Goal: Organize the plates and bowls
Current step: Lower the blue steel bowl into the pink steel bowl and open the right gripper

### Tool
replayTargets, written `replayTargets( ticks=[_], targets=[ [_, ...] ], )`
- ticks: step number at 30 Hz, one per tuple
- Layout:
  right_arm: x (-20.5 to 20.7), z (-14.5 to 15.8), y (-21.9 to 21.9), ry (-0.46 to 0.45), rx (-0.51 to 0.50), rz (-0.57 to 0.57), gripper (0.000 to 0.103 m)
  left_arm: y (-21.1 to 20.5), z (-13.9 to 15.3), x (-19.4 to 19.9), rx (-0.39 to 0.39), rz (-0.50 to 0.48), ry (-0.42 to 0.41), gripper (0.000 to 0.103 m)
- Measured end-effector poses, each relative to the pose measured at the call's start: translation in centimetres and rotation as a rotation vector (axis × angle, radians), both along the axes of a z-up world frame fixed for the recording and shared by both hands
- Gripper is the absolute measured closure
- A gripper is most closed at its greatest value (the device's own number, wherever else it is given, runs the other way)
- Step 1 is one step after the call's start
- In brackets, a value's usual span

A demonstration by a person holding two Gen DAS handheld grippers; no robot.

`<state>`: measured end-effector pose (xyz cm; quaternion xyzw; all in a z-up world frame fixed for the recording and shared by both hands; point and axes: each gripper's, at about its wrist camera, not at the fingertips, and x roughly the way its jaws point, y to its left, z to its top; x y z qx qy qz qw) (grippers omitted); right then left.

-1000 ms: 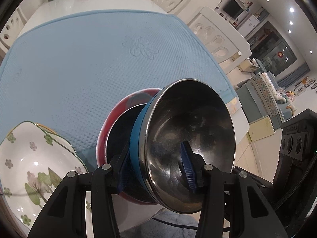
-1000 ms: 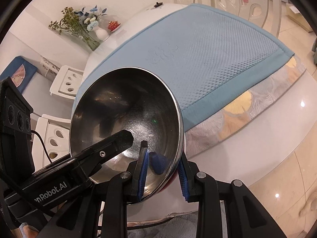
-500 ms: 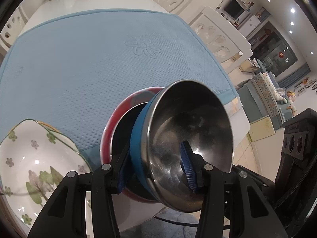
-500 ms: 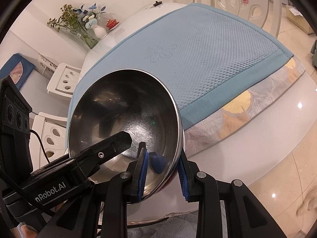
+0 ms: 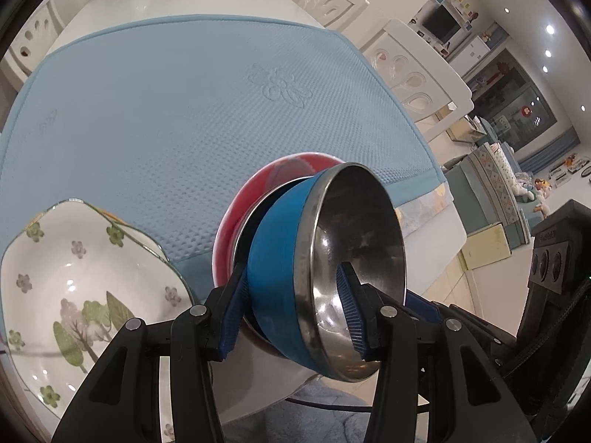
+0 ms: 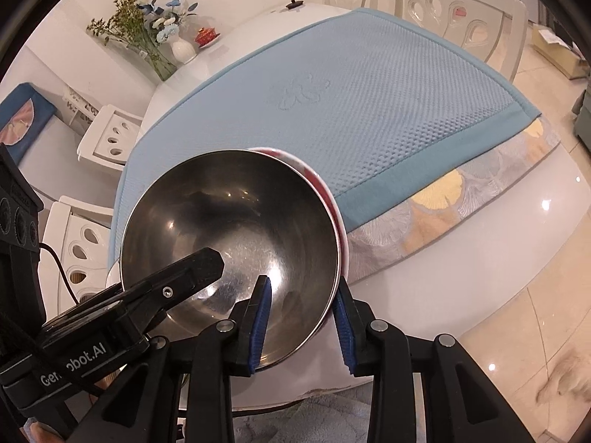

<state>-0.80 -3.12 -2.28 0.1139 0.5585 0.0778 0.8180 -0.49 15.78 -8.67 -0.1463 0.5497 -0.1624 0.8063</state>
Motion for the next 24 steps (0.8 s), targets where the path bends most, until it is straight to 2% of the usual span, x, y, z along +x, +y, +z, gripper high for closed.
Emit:
replayTargets(
  ticks=[4, 7, 9, 11, 19, 24],
  targets=[
    [-0.2, 0.1, 0.1, 0.0, -0.006, 0.007, 0.071, 0.5, -0.2, -0.4, -0.02, 0.007, 0.008, 0.057],
    [-0.4, 0.1, 0.1, -0.001, -0.003, 0.011, 0.067, 0.8, -0.2, -0.7, -0.036, 0.016, 0.005, 0.057],
    [-0.6, 0.0, 0.2, 0.002, -0.008, 0.008, 0.058, 1.0, -0.2, -0.8, -0.052, 0.023, 0.005, 0.057],
    [-0.6, -0.1, 0.2, 0.01, -0.008, 0.002, 0.056, 1.2, -0.2, -1.0, -0.062, 0.027, 0.006, 0.057],
    [-0.7, -0.8, -0.3, 0.051, -0.025, -0.007, 0.055, 1.5, 0.3, -1.4, -0.06, 0.033, 0.007, 0.057],
    [-0.9, -0.8, -0.6, 0.056, -0.028, -0.015, 0.055, 2.1, 1.0, -1.7, -0.065, 0.037, -0.014, 0.046]
  ],
)
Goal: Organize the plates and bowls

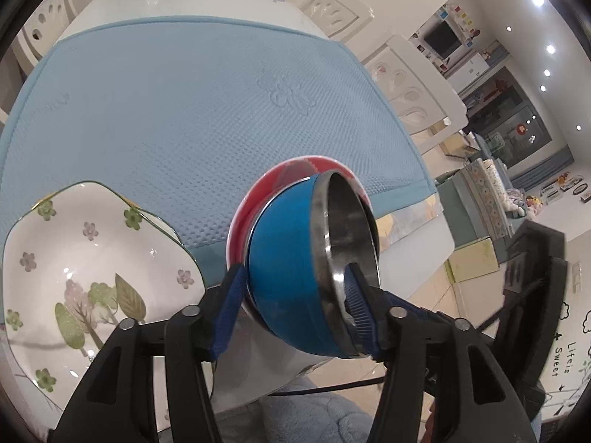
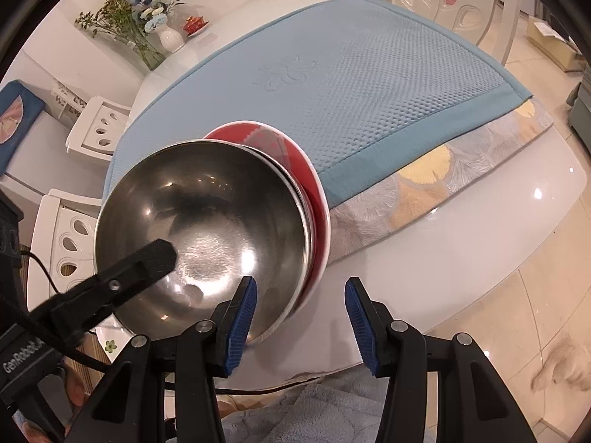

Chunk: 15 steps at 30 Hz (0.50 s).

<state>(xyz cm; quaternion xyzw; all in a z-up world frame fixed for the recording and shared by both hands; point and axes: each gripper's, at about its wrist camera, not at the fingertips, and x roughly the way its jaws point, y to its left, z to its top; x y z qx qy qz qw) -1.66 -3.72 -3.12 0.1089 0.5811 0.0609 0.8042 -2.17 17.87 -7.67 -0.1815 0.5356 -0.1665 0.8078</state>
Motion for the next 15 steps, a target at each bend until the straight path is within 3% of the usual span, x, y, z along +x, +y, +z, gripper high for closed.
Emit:
replayTargets(
  ticks=[11, 15],
  targets=[
    [0.3, -0.1, -0.1, 0.009, 0.001, 0.002, 0.054, 1.4, 0.3, -0.2, -0.006, 0.021, -0.002, 0.041],
    [0.8, 0.0, -0.8, -0.002, 0.002, -0.005, 0.047, 2.3, 0.1, 0.0, -0.025, 0.035, -0.002, 0.04]
  ],
)
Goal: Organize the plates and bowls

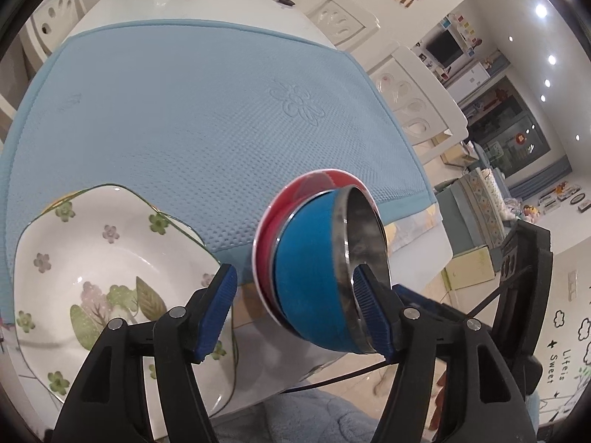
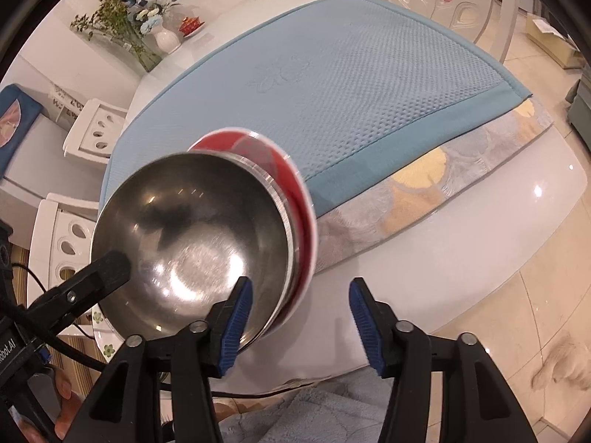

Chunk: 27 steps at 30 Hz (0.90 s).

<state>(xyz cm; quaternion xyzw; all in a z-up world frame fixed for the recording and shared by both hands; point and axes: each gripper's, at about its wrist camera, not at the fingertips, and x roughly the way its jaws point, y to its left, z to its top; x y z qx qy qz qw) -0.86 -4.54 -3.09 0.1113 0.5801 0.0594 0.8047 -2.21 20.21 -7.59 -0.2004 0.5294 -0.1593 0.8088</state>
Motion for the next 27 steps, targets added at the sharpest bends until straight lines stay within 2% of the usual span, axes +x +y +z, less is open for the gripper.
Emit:
replayTargets(
  ticks=[4, 7, 10, 12, 17, 21, 25, 27],
  targets=[
    [0.2, 0.9, -0.6, -0.047, 0.007, 0.018, 0.045, 0.8, -1.1, 0.9, -0.021, 0.01, 0.035, 0.037],
    [0.1, 1.4, -1.4, -0.073, 0.051, 0.003, 0.035, 0.9, -1.9, 1.9, -0.023, 0.015, 0.066, 0.037],
    [-0.1, 1.5, -1.9, -0.071, 0.099, -0.014, 0.034, 0.9, -2.3, 2.7, -0.029, 0.02, 0.082, 0.037],
    [0.1, 1.3, -2.0, -0.059, 0.102, -0.018, 0.034, 0.9, -2.4, 3.2, -0.019, 0.026, 0.081, 0.033],
    [0.7, 0.8, -2.2, -0.043, 0.114, -0.021, 0.034, 0.6, -2.3, 4.5, 0.043, 0.011, 0.087, 0.033],
    [1.4, 0.7, -2.4, -0.036, 0.119, 0.001, 0.034, 1.1, -2.3, 5.0, 0.047, -0.018, 0.114, 0.033],
    [2.4, 0.2, -2.2, -0.024, 0.119, 0.011, 0.034, 0.4, -2.4, 5.3, 0.104, -0.018, 0.102, 0.03],
    [2.9, 0.0, -1.9, -0.016, 0.123, 0.023, 0.034, 0.0, -3.0, 5.7, 0.103, -0.022, 0.114, 0.03]
  ],
)
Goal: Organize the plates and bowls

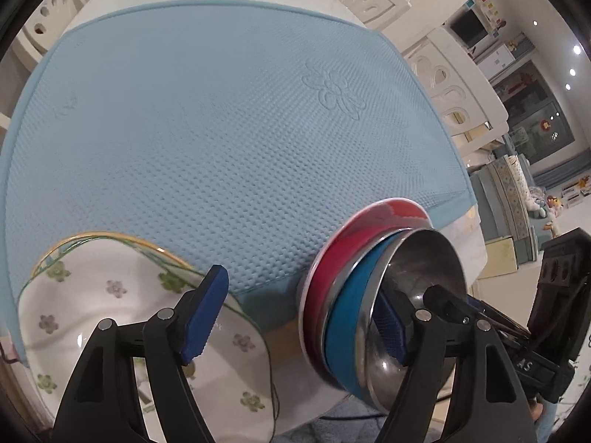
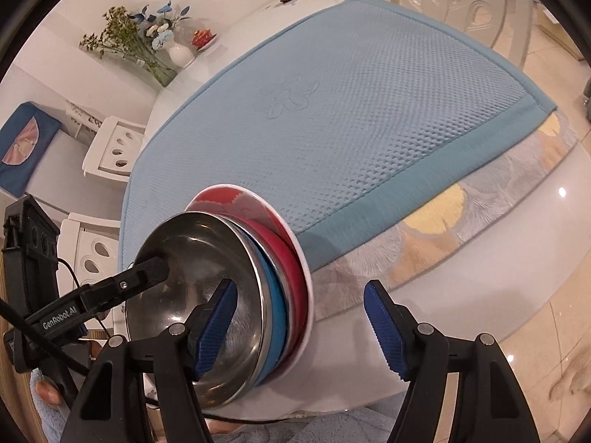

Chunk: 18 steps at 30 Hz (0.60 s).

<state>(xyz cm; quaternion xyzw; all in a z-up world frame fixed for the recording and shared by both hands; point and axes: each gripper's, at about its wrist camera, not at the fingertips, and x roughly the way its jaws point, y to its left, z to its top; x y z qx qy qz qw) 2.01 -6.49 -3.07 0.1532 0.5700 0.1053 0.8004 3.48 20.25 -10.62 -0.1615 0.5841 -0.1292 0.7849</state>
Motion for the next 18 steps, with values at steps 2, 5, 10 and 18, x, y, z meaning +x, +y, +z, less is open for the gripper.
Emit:
replayTargets(
  ticks=[2, 5, 10, 18],
  targets=[
    [0.4, -0.2, 0.3, 0.005, 0.008, 0.016, 0.034, 0.0, -0.3, 0.2, -0.01, 0.003, 0.003, 0.029],
    [0.9, -0.8, 0.8, 0.019, 0.019, 0.042, 0.034, -0.4, -1.0, 0.7, -0.015, -0.008, 0.024, 0.028],
    [1.7, -2.0, 0.7, 0.059, 0.049, 0.049, 0.034, -1.7, -1.7, 1.1, -0.004, -0.041, 0.052, 0.025],
    [2.9, -3.1, -0.2, 0.097, 0.08, 0.054, 0.031, -2.5, -2.3, 2.1, -0.02, -0.041, 0.08, 0.02]
  ],
)
